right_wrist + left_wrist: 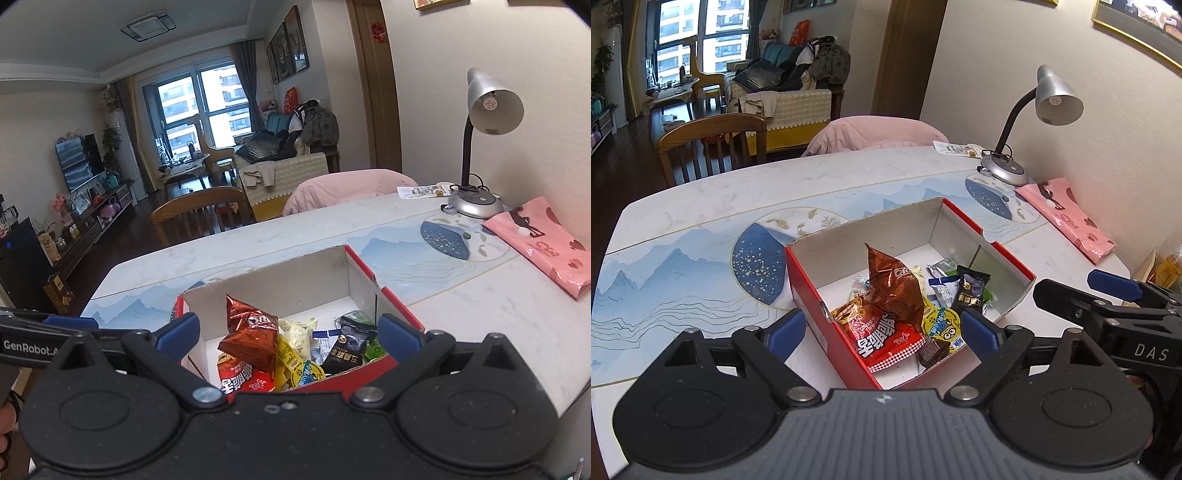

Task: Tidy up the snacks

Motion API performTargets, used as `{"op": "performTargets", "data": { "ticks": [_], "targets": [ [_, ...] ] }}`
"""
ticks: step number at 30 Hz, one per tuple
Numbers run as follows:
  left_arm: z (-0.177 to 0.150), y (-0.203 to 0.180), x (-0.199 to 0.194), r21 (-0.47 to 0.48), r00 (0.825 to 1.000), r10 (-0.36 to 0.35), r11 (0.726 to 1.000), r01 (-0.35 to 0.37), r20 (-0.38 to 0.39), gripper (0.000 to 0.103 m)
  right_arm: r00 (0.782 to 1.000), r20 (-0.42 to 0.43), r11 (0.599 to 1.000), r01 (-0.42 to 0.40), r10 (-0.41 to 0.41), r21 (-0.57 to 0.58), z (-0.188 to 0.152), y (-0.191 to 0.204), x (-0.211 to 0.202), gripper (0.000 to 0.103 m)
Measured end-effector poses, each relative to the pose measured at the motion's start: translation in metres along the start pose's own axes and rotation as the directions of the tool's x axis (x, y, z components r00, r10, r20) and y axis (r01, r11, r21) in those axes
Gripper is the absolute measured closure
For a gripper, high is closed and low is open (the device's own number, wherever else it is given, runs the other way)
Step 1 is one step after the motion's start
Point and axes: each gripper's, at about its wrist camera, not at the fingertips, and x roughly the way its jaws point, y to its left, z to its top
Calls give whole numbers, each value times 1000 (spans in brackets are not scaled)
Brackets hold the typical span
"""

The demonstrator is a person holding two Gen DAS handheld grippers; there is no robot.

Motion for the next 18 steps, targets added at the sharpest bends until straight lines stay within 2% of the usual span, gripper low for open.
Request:
{"op": "performTargets", "data": {
  "ticks": [18],
  "targets": [
    [1,0,-2,2,1000,-2,1000,2,1,12,1000,-6,1000,-4,4,-5,1,3,1,0]
  ]
}}
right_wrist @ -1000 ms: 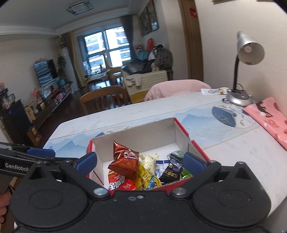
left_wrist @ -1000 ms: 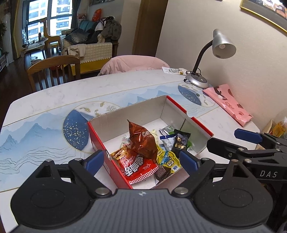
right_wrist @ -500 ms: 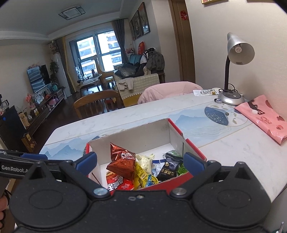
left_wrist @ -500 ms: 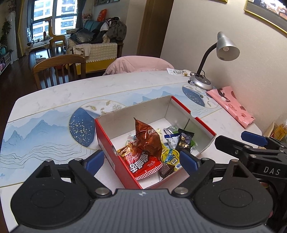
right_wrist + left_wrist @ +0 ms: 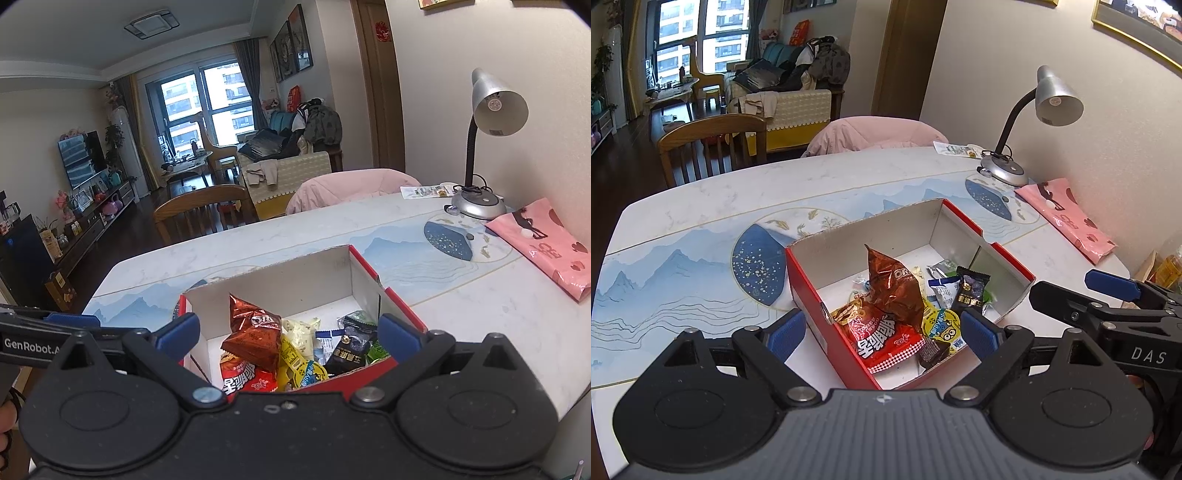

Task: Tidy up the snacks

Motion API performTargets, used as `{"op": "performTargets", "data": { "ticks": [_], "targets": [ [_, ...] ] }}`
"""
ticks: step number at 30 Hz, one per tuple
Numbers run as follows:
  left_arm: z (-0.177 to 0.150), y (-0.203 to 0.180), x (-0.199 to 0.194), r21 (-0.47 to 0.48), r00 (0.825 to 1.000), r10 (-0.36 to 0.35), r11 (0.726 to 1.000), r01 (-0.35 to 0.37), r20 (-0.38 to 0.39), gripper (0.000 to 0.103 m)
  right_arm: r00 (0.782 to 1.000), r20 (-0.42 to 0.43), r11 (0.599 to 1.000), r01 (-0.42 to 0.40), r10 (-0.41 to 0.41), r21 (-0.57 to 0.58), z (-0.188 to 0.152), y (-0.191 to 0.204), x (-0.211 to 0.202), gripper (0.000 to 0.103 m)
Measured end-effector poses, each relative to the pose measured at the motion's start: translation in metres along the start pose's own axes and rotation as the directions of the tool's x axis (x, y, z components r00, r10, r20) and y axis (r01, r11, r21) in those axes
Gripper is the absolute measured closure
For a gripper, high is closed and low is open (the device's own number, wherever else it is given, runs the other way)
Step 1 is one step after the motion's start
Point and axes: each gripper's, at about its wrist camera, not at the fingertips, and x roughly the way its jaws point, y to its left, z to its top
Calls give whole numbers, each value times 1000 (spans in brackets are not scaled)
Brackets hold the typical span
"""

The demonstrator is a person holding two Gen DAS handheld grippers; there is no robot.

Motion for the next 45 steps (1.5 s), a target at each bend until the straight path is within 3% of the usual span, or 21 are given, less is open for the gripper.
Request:
{"op": "performTargets", "data": {
  "ticks": [45],
  "targets": [
    [1,-3,0,14,1000,-16,1000,16,4,12,1000,-2,1000,-4,4,-2,1,2,1,0]
  ]
}}
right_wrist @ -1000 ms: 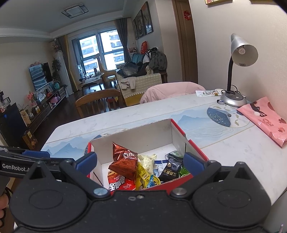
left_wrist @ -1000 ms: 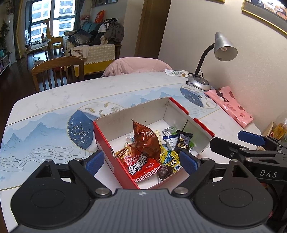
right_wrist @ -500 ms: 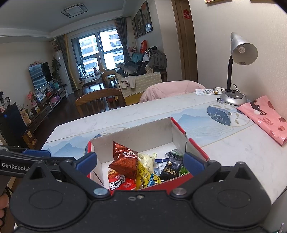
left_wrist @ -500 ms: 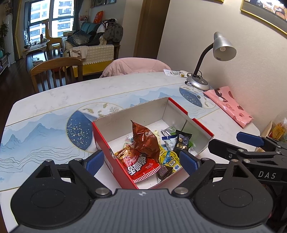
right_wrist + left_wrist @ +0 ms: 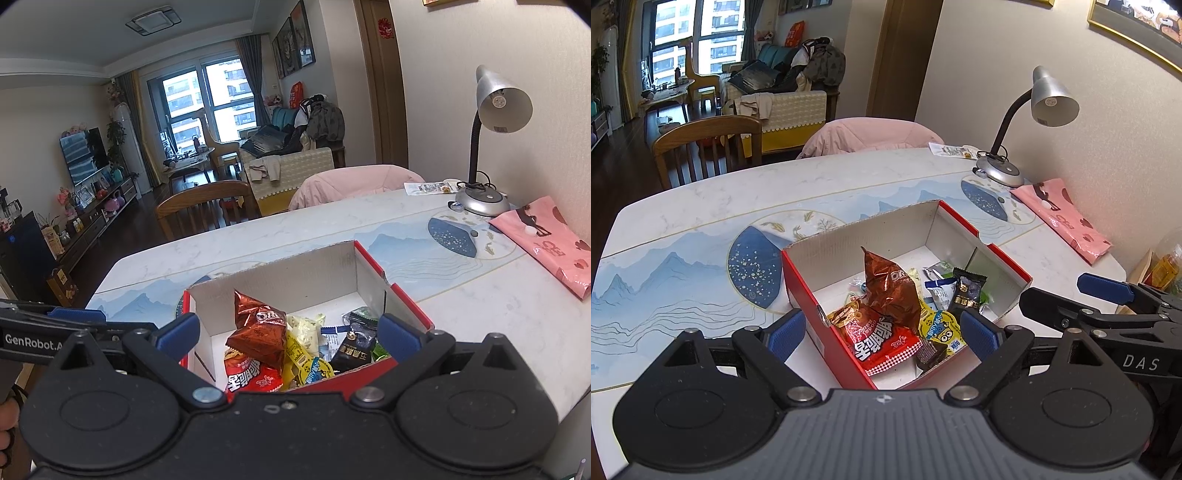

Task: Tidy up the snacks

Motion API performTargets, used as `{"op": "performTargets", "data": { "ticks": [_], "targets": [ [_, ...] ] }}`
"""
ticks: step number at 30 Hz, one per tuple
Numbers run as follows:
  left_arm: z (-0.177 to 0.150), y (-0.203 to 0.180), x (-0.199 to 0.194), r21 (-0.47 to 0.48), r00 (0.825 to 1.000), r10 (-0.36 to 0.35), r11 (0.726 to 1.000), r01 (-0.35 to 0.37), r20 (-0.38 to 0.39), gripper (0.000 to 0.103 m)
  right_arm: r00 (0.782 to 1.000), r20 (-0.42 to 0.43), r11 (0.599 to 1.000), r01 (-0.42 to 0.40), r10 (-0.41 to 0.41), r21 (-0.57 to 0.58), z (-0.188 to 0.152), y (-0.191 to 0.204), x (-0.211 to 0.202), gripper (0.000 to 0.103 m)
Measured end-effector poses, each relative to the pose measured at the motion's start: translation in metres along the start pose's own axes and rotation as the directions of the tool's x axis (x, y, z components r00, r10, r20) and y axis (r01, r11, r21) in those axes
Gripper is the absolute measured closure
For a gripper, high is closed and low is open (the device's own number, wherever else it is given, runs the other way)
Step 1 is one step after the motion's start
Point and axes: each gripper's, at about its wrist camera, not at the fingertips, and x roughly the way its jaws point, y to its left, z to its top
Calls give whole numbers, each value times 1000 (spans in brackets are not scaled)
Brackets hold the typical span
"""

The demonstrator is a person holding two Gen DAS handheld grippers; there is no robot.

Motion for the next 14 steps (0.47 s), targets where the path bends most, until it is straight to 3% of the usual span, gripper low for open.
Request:
{"op": "performTargets", "data": {
  "ticks": [14],
  "targets": [
    [-1,1,1,-4,1000,3,1000,-3,0,12,1000,-2,1000,-3,3,-2,0,1,0,0]
  ]
}}
